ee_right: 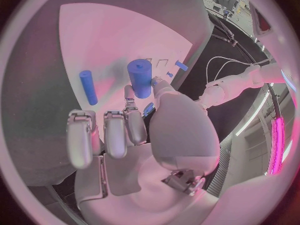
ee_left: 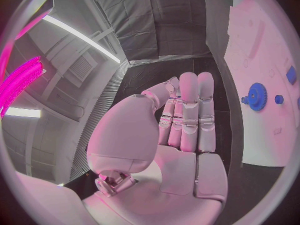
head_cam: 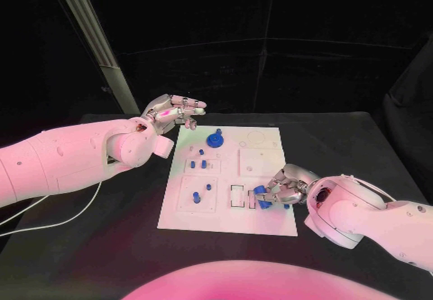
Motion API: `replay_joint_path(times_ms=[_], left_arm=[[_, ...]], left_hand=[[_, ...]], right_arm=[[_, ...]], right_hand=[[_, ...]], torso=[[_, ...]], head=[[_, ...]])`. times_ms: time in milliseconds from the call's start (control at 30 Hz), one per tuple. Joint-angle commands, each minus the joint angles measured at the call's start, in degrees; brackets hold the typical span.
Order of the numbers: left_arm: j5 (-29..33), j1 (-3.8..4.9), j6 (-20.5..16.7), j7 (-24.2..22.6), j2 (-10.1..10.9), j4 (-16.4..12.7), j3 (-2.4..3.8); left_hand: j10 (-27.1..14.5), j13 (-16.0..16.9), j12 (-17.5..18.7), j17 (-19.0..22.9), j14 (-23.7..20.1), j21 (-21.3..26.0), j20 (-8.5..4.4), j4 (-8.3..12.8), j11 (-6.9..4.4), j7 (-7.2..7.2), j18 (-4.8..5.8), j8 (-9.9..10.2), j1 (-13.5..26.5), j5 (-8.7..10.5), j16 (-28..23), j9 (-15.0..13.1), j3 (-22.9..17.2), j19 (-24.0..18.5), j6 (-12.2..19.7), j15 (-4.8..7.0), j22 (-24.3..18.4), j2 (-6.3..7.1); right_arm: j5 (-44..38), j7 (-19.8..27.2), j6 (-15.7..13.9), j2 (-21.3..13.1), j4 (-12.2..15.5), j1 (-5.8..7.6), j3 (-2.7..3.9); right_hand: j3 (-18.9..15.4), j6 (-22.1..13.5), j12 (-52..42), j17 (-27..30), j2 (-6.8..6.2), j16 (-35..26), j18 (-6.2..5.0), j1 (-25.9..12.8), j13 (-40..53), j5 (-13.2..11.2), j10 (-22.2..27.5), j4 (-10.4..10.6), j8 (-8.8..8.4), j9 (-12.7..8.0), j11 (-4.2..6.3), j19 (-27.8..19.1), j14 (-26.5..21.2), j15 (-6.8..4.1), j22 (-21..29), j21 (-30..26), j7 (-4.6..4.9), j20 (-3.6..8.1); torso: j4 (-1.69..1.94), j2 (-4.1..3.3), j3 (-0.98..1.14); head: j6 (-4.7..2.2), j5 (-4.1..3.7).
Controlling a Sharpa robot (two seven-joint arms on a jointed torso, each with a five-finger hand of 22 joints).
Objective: Assemble the parts on the task board
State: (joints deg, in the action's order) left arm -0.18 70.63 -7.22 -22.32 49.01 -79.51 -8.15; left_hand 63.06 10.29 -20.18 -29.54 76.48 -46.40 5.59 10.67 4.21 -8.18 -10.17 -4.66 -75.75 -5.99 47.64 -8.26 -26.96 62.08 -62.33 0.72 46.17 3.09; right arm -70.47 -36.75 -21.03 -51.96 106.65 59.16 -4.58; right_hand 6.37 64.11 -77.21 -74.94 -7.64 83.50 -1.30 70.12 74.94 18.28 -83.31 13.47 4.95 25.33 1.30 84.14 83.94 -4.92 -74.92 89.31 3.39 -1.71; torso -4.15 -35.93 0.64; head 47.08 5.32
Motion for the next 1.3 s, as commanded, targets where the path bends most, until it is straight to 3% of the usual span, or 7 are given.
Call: replay_joint_path(times_ms=[33, 300, 1000, 1067, 1100, 1167, 1300], left_arm=[[0.2, 0.08, 0.6, -0.3, 0.0, -0.1, 0.05], [0.2, 0.08, 0.7, -0.2, 0.1, -0.2, 0.04], [0.2, 0.09, 0.8, -0.1, -0.1, -0.3, 0.05], [0.2, 0.09, 0.8, -0.1, -0.1, -0.3, 0.05], [0.2, 0.10, 0.8, -0.1, -0.1, -0.3, 0.05], [0.2, 0.10, 0.8, -0.1, -0.1, -0.3, 0.05], [0.2, 0.10, 0.8, 0.0, -0.1, -0.3, 0.05]], left_hand=[[-0.4, 0.1, -0.4, 0.1, -0.1, 0.4, -0.20, 0.3, -0.07, -0.19, -0.33, 0.3, 0.2, 0.40, -0.2, -0.1, 0.0, 0.1, -0.2, -0.02, 0.0, -0.32], [-0.4, 0.1, -0.4, 0.1, -0.1, 0.4, -0.20, 0.3, -0.07, -0.19, -0.33, 0.3, 0.3, 0.40, -0.3, -0.1, 0.0, 0.0, -0.2, -0.02, 0.0, -0.33], [-0.4, 0.1, -0.4, 0.1, -0.1, 0.4, -0.20, 0.3, -0.07, -0.19, -0.33, 0.3, 0.3, 0.40, -0.3, -0.1, 0.0, 0.0, -0.2, -0.02, 0.0, -0.33], [-0.4, 0.1, -0.4, 0.1, -0.1, 0.4, -0.20, 0.3, -0.07, -0.19, -0.33, 0.3, 0.3, 0.40, -0.3, -0.1, 0.0, 0.0, -0.2, -0.02, 0.0, -0.33], [-0.4, 0.1, -0.4, 0.1, -0.1, 0.4, -0.20, 0.3, -0.07, -0.19, -0.33, 0.3, 0.3, 0.40, -0.3, -0.1, 0.0, 0.0, -0.2, -0.02, 0.0, -0.33], [-0.4, 0.1, -0.4, 0.1, -0.1, 0.4, -0.20, 0.3, -0.07, -0.19, -0.33, 0.3, 0.3, 0.40, -0.3, -0.1, 0.0, 0.0, -0.2, -0.02, 0.0, -0.33], [-0.4, 0.1, -0.4, 0.1, -0.1, 0.4, -0.20, 0.3, -0.07, -0.19, -0.33, 0.3, 0.3, 0.40, -0.3, -0.1, 0.0, 0.0, -0.2, -0.02, 0.0, -0.33]], right_arm=[[4.4, 2.9, -4.9, -0.1, 0.6, 0.10, 0.04], [5.4, 3.5, -5.3, 0.8, 0.6, 0.11, 0.05], [5.0, 0.2, 0.5, 7.3, -3.4, 0.14, 0.07], [4.5, -0.1, 0.7, 7.6, -3.6, 0.14, 0.07], [4.2, -0.4, 0.7, 7.7, -3.7, 0.14, 0.07], [3.4, -0.8, 0.6, 7.9, -3.9, 0.14, 0.07], [2.0, -1.3, -0.2, 8.1, -4.3, 0.15, 0.07]], right_hand=[[-0.2, 0.5, -0.3, -1.8, -0.03, 0.2, 1.16, -0.7, 1.8, 0.4, -0.4, 0.1, -0.12, 1.2, -0.21, 5.6, 3.4, 0.01, -14.6, 0.3, -0.14, 0.16], [-0.2, 0.7, -0.3, -1.8, 0.04, 0.2, 1.18, -0.8, 1.8, 0.7, -0.4, 0.2, -0.09, 1.4, -0.17, 5.6, 3.4, -0.02, -14.7, 0.4, -0.20, 0.18], [-1.0, 1.1, 0.4, -1.3, -0.51, -0.1, 1.05, -3.2, 1.4, -0.4, -0.2, 2.0, -0.45, 2.2, -0.12, 5.3, 3.3, -0.08, -14.3, 0.0, -0.28, 0.24], [-1.4, 1.1, 0.5, -1.1, -0.96, -0.2, 1.02, -4.0, 1.3, -2.5, -0.1, 2.7, -0.55, 2.4, -0.10, 5.3, 3.3, -0.08, -14.2, -0.1, -0.32, 0.25], [-1.7, 1.1, 0.7, -1.0, -1.34, -0.3, 0.99, -4.6, 1.2, -5.4, -0.1, 3.0, -0.64, 2.6, -0.08, 5.2, 3.2, -0.10, -14.1, -0.2, -0.33, 0.26], [-2.7, 0.6, 1.4, -0.4, -2.65, -0.7, 0.87, -7.2, 0.6, -14.2, 0.3, 3.3, -0.96, 2.9, -0.18, 5.0, 3.1, -0.10, -13.7, -0.5, -0.27, 0.27], [-8.5, -0.9, 4.0, 0.8, -4.67, -1.5, 0.52, -11.1, -1.7, -15.5, 1.7, 3.6, -1.39, 2.9, -0.44, 4.2, 2.7, 0.05, -12.6, -1.5, 0.08, 0.24]], torso=[[0.09, -0.04, -0.01], [0.08, -0.06, -0.03], [0.00, -0.05, -0.01], [0.03, -0.03, -0.01], [0.06, -0.04, -0.02], [0.08, -0.04, -0.01], [-0.02, -0.04, -0.01]], head=[[-0.04, 0.01], [0.04, 0.21], [0.37, 0.54], [0.38, 0.58], [0.39, 0.59], [0.43, 0.60], [0.39, 0.66]])
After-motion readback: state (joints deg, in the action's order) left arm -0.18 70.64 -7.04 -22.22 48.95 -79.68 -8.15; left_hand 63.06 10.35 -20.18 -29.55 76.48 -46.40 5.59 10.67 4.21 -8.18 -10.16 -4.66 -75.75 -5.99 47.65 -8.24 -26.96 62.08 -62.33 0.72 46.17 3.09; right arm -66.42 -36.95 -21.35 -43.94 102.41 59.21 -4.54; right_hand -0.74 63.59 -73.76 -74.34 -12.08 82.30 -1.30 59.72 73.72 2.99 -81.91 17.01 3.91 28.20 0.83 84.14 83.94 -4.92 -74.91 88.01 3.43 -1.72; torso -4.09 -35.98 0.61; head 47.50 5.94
